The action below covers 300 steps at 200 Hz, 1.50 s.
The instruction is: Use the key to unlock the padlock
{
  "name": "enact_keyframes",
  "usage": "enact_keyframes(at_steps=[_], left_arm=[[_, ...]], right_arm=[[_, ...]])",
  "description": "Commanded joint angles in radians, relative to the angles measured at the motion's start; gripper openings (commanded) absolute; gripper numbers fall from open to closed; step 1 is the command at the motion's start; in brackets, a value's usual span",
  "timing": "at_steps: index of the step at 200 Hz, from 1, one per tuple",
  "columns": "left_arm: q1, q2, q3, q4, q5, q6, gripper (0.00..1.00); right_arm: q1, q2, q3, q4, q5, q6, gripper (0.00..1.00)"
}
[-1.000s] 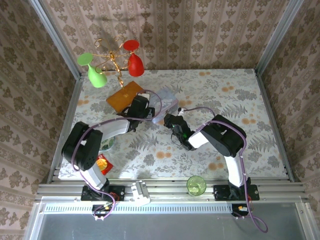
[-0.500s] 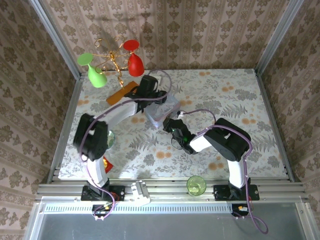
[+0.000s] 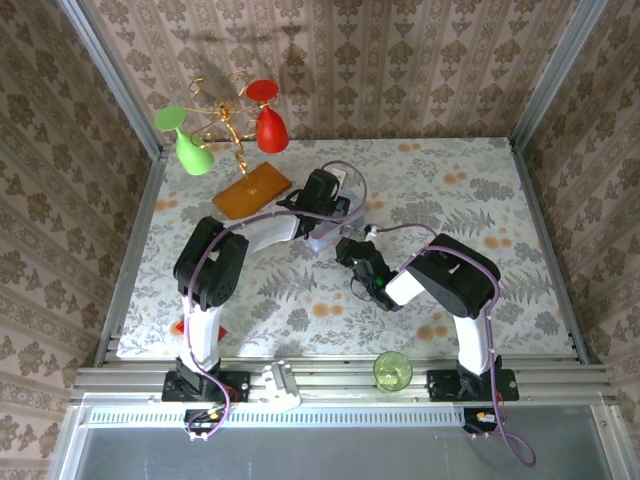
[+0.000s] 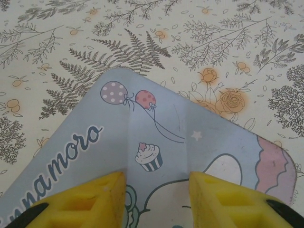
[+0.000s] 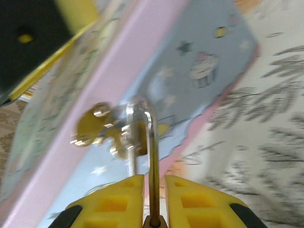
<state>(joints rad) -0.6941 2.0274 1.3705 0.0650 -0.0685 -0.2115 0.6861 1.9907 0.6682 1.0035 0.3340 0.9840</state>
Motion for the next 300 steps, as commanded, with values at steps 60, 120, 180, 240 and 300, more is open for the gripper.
enact_keyframes(at_steps=[60, 120, 180, 240, 300], left_arm=[[-0.030, 0.025, -0.306, -0.051, 0.047, 0.024, 0.37], [-0.062, 0.026, -0.323, -0.073, 0.002, 0.047, 0.36], [-0.071, 0.004, -0.342, -0.065, -0.002, 0.054, 0.36], [-0.070, -0.020, -0.357, -0.068, -0.017, 0.058, 0.35], [-0.078, -0.009, -0.379, -0.034, -0.012, 0.044, 0.34]], right_arm=[[-0.177, 0.062, 0.042, 0.217, -0.279, -0.076, 0.00], [-0.213, -0.045, 0.078, 0.047, -0.376, -0.228, 0.00], [-0.186, -0.160, -0.051, 0.009, -0.215, -0.267, 0.00], [-0.183, -0.237, 0.021, -0.281, -0.063, -0.195, 0.00], [-0.234, -0.134, 0.020, -0.133, -0.122, 0.039, 0.00]])
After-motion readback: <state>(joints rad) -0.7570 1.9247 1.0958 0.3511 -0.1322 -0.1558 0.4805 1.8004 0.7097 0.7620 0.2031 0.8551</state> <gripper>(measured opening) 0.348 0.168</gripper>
